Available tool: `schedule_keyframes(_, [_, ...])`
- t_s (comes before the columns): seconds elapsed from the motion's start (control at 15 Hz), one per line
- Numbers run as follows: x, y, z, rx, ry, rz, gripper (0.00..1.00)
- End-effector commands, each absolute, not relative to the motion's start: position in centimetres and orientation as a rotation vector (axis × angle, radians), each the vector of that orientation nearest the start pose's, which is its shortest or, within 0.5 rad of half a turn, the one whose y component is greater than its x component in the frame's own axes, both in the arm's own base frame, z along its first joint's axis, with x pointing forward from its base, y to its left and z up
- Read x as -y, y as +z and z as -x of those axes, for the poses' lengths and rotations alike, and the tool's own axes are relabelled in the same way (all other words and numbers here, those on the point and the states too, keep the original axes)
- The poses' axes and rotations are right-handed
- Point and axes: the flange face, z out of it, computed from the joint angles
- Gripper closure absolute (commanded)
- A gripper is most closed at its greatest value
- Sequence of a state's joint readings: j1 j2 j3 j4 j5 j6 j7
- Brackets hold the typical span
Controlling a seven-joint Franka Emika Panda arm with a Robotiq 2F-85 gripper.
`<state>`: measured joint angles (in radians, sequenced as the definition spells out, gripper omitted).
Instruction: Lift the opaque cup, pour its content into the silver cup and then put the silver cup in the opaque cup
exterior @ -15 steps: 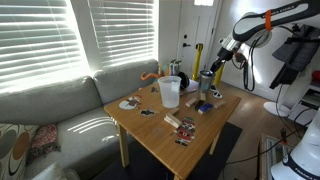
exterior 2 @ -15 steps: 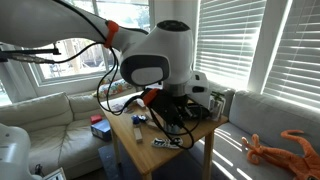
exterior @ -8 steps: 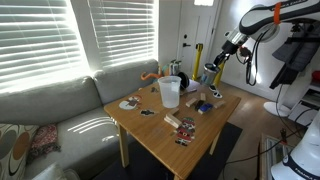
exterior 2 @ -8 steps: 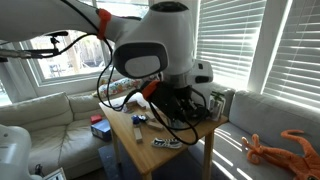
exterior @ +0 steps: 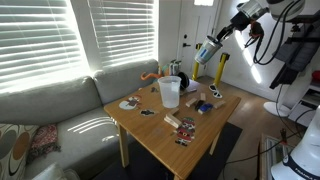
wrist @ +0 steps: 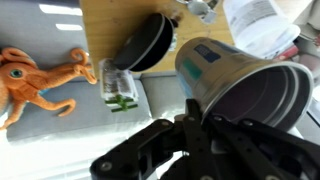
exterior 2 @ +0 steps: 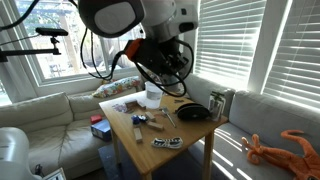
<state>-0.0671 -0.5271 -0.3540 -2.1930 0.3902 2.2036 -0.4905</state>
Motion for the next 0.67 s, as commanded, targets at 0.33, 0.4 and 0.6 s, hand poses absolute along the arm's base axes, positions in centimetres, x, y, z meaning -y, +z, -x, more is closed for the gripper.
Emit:
schedule_keyframes(0.33, [9.5,68.1,-45.0,0.092,-0.94,2.443,0.99])
schedule_keyframes(0.4, [8.6,67.6,-45.8,0.106,-0.912,2.435,0.99])
schedule_keyframes(0.6, [6.8,65.5,-47.9,0.115,-0.818,2.448,0.99])
